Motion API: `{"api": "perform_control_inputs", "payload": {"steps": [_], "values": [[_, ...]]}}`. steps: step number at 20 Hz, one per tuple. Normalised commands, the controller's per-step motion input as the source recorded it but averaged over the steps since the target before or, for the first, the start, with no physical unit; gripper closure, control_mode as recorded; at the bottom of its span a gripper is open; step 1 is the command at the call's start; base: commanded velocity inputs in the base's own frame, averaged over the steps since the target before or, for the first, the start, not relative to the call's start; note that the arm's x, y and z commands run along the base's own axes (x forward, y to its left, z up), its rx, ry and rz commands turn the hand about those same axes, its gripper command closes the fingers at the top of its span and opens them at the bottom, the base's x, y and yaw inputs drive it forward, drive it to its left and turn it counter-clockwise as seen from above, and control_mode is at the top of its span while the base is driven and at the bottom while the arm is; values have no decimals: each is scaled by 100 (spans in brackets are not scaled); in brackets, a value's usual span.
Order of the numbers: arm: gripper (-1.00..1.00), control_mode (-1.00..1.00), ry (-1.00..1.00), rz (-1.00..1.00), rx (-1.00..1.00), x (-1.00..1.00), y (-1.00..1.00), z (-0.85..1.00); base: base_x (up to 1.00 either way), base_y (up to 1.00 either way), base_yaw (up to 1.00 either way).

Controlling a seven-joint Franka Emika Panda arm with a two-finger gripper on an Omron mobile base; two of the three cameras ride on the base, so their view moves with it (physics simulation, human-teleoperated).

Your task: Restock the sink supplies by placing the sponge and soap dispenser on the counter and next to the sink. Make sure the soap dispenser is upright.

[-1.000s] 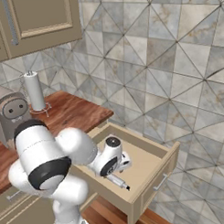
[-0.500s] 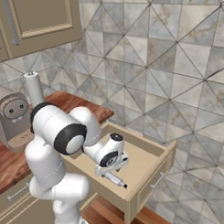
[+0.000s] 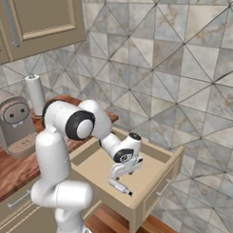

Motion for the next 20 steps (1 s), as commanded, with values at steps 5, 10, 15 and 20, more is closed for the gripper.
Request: {"api": "perform_control_inputs", "payload": {"steps": [5, 10, 15, 20], "values": [[-100, -100, 4, 5, 0, -30, 30, -42, 0, 0, 0], [-100, -100, 0, 5, 0, -16, 20, -15, 0, 0, 0], [-100, -100, 0, 6, 0, 0, 3, -32, 0, 0, 0], [-100, -100, 0, 7, 0, -1, 0, -46, 0, 0, 0]]}}
